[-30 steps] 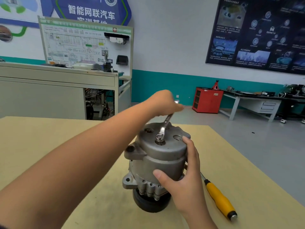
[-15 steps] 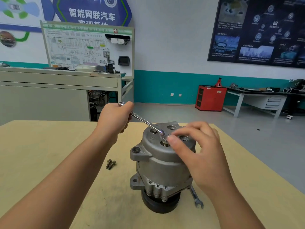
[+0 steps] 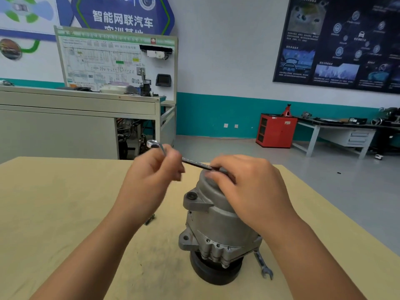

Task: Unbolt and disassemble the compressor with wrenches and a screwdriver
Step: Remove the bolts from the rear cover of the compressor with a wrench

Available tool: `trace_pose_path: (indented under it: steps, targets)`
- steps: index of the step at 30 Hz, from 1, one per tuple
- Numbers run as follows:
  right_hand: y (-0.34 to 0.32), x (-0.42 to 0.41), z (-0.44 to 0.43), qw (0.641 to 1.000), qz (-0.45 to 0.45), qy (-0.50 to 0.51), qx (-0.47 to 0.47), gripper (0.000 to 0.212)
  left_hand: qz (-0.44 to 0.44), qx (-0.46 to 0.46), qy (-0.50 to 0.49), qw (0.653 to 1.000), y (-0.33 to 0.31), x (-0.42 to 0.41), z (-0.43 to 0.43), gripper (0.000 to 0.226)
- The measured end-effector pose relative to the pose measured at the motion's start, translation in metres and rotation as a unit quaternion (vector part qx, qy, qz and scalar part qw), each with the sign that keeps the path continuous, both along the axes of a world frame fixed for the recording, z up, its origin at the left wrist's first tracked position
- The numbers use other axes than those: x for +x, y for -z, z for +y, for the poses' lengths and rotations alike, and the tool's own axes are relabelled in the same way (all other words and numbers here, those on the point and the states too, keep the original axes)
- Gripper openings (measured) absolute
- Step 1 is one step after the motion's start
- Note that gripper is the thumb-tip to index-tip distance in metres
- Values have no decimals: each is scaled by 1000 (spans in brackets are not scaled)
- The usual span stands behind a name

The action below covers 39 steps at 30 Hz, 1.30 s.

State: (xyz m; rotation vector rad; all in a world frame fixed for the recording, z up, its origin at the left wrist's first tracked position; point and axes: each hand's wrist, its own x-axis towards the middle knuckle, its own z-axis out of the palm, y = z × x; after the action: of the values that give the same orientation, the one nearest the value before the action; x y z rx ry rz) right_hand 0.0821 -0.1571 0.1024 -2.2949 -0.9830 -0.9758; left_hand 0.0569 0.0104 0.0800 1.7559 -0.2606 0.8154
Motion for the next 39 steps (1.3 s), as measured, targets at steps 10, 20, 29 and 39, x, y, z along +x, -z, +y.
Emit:
trace_pose_path:
  steps: [10, 20, 29, 39]
  targets:
    - [39, 6, -29, 949, 82, -199, 231, 27, 89, 222, 98, 966, 4, 14, -9, 49]
    - [43, 25, -42, 847, 264, -237, 395, 21, 136, 257, 114, 950, -20, 27, -26, 11]
    - [41, 31, -46, 724, 282, -324, 540, 14, 127, 235, 135, 954, -19, 27, -24, 8]
    - [53, 33, -46, 764, 261, -267, 526, 14, 193, 36, 15, 980, -1, 22, 45, 27]
